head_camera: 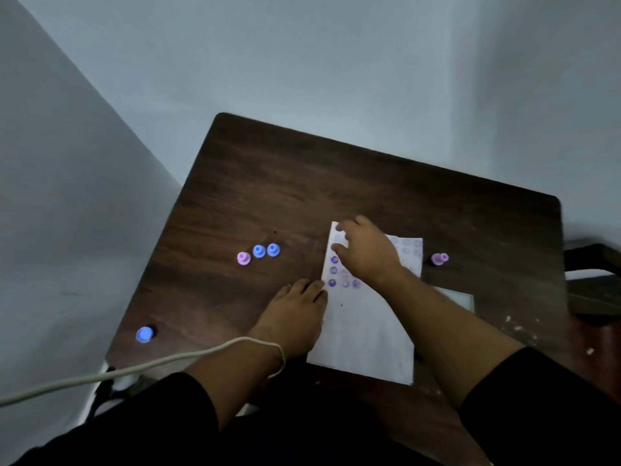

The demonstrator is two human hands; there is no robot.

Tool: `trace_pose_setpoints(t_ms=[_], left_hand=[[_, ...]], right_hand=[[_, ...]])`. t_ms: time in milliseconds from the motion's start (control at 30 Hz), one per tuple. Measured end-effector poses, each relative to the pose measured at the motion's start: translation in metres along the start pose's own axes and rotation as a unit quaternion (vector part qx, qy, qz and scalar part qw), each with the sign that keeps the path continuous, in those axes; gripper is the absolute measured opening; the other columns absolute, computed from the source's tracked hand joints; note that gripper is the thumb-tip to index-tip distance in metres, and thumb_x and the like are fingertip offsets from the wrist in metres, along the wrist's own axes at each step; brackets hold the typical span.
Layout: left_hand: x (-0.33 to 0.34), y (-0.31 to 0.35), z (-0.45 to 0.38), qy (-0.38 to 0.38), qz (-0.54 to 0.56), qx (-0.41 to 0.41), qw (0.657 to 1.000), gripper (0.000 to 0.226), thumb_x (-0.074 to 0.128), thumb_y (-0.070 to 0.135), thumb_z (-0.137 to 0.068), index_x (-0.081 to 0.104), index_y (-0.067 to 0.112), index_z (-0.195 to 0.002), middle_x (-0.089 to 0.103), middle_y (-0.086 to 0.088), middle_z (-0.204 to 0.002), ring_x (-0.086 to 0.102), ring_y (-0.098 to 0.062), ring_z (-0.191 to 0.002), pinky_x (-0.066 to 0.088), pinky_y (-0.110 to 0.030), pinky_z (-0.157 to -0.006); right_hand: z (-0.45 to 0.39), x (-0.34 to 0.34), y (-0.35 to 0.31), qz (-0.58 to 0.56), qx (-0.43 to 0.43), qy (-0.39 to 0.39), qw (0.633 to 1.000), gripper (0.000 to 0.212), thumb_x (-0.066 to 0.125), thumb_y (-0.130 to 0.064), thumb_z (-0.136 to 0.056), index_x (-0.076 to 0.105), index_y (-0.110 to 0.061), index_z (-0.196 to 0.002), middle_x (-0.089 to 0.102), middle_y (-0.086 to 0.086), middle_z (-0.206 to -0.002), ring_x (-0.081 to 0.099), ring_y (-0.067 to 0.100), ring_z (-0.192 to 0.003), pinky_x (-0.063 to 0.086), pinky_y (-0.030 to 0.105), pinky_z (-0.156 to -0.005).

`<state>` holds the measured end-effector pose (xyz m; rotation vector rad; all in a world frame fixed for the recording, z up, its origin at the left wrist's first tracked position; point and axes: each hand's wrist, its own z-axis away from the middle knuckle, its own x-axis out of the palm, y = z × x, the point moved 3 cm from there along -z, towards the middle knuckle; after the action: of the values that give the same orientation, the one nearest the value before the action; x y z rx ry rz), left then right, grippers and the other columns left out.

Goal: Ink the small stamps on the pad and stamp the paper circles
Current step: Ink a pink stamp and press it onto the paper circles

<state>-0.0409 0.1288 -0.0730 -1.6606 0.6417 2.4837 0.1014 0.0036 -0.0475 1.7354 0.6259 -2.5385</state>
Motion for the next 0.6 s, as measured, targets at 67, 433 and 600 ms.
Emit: trace_pose_setpoints(t_ms=[67, 433, 600], left_hand=[[-0.004, 0.019, -0.013, 0.0, -0.005, 0.029, 1.0, 0.052, 0.05, 0.03, -0.097, 0.047, 0.01, -0.145, 0.039, -0.01, -0.157, 0.04, -0.035, -0.138, 0.037, -0.05, -0.111], [0.0, 0.102, -0.052, -0.038, -0.034, 0.126, 0.991, 0.058, 0.048, 0.033, -0.101, 0.034, 0.012, -0.153, 0.025, -0.008, -0.165, 0.029, -0.032, -0.145, 0.033, -0.047, -0.114], [0.004, 0.129, -0.059, -0.056, -0.042, 0.13, 0.989, 0.058, 0.049, 0.033, -0.1, 0.036, 0.012, -0.152, 0.026, -0.007, -0.165, 0.029, -0.032, -0.145, 0.034, -0.047, -0.112]], right_hand=[[0.01, -0.015, 0.041, 0.005, 0.031, 0.018, 0.999, 0.04, 0.065, -0.037, -0.095, 0.062, -0.019, -0.131, 0.059, 0.005, -0.132, 0.062, 0.024, -0.115, 0.052, 0.037, -0.097], [0.057, -0.045, 0.185, 0.032, 0.153, 0.052, 0.986, 0.027, 0.058, -0.031, -0.098, 0.068, -0.017, -0.118, 0.058, 0.009, -0.122, 0.053, 0.026, -0.113, 0.05, 0.041, -0.092], [0.051, -0.029, 0.202, -0.006, 0.127, 0.02, 0.992, 0.02, 0.055, -0.026, -0.101, 0.072, -0.016, -0.099, 0.059, 0.008, -0.109, 0.06, 0.024, -0.093, 0.052, 0.036, -0.082]])
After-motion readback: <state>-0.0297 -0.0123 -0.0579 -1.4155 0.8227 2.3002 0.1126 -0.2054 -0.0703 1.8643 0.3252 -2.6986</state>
